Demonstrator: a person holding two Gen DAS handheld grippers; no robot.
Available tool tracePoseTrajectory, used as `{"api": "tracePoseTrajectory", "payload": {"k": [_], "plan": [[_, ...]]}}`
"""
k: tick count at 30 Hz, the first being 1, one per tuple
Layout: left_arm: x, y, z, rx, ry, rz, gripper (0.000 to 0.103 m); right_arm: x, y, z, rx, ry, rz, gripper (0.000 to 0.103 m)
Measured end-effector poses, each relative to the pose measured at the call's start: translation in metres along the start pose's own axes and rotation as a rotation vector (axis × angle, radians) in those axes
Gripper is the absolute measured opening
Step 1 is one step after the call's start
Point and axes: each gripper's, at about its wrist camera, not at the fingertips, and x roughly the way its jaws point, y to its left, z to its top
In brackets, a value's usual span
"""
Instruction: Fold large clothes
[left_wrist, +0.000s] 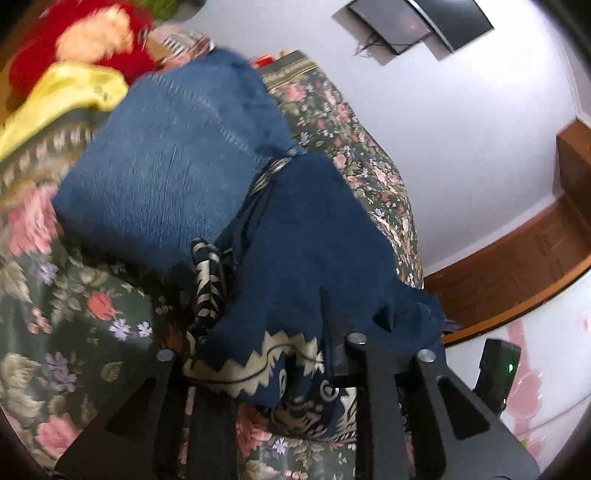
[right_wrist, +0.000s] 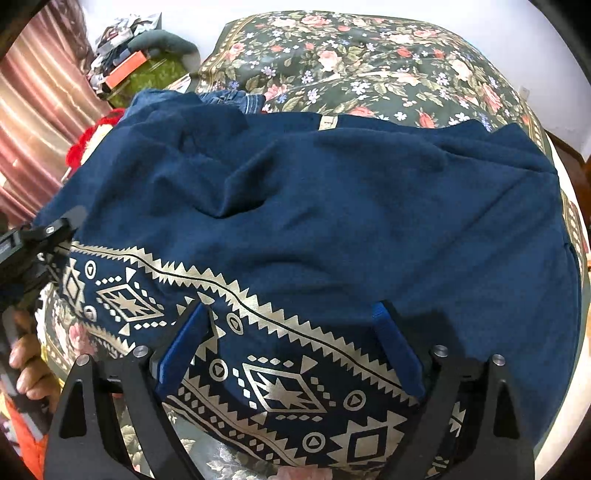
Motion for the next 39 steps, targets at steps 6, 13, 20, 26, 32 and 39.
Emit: {"api": "tracePoseTrajectory", "payload": {"k": [6,13,20,26,32,39], "plan": [[0.013,-0.007,0.000,0.040,0.005,0.056,0.030,0.002,0.007,-0.005,-0.029,-0.008,-0.029,0.094],[-0.025,-0.094,-0.005,0.311,-0.139,0.127,0.006,-0.016,-0.015,-0.006,0.068,0.020,0.047,0.095],[-0.013,-0.215,-0.015,0.566,-0.140,0.058,0.006,-0.082,-0.068,-0.039,0.105,-0.111,-0.063,0.095],[0.035,-0.306,-0.087,0.819,-0.038,0.013,0.006,-0.122,-0.146,-0.086,0.275,-0.149,-0.123,0.095],[0.108,-0.324,-0.154,0.900,0.228,-0.027,0.006,-0.149,-0.188,-0.115,0.384,-0.183,-0.153,0.095],[0.140,-0.279,-0.191,0.875,0.429,-0.016,0.006,-0.168,-0.196,-0.127,0.402,-0.211,-0.167,0.095]]}}
